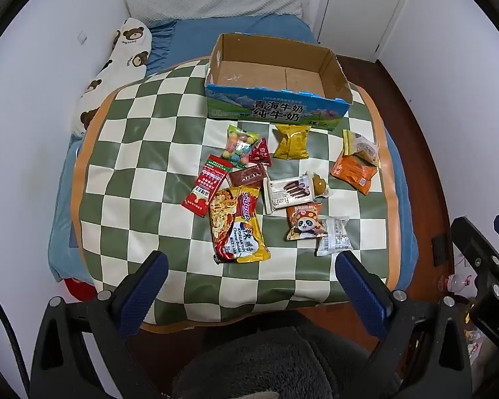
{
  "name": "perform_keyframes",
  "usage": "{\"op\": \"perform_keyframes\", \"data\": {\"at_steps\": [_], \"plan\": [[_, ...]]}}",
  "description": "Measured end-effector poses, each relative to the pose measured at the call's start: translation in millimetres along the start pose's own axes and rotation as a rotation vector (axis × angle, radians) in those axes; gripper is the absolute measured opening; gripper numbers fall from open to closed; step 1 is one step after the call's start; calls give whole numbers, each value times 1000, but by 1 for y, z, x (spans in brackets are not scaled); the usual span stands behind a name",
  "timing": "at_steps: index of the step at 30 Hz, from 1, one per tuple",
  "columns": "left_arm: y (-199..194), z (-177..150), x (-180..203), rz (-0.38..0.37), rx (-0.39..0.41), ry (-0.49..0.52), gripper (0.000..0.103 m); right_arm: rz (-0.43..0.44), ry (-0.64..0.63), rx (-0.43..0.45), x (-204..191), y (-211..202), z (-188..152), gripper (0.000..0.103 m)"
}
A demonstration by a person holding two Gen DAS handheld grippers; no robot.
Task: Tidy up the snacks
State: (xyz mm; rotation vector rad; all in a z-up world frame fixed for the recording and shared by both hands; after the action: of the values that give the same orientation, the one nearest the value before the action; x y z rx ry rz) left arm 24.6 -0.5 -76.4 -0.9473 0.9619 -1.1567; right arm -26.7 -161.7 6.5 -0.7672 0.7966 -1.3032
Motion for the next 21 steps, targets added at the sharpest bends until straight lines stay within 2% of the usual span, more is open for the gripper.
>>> {"op": "perform_keyframes", "data": {"at_steps": [8, 9, 21], "plan": [[-5, -1, -3, -2, 13, 7, 103, -20, 8, -1, 0, 0, -2, 103], [0, 0, -1, 7, -7, 1, 103, -19, 11, 1, 0, 0, -2, 103], [1, -2, -2, 15, -6, -3, 103, 7, -3, -13, -2, 4, -5, 103]]}}
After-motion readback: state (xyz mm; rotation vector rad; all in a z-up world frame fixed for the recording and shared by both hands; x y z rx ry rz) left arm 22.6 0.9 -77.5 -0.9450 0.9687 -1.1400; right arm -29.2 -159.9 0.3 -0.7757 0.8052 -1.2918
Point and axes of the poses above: each gripper's, at about its wrist camera, not at the fingertips, and y roughly the way its jaws point, x to its right, z to its top, the point moved 8 cm from there along y, roughly the way its jaws point, and after that the axes turned 9 degrees about z, right-handed, at the moved point
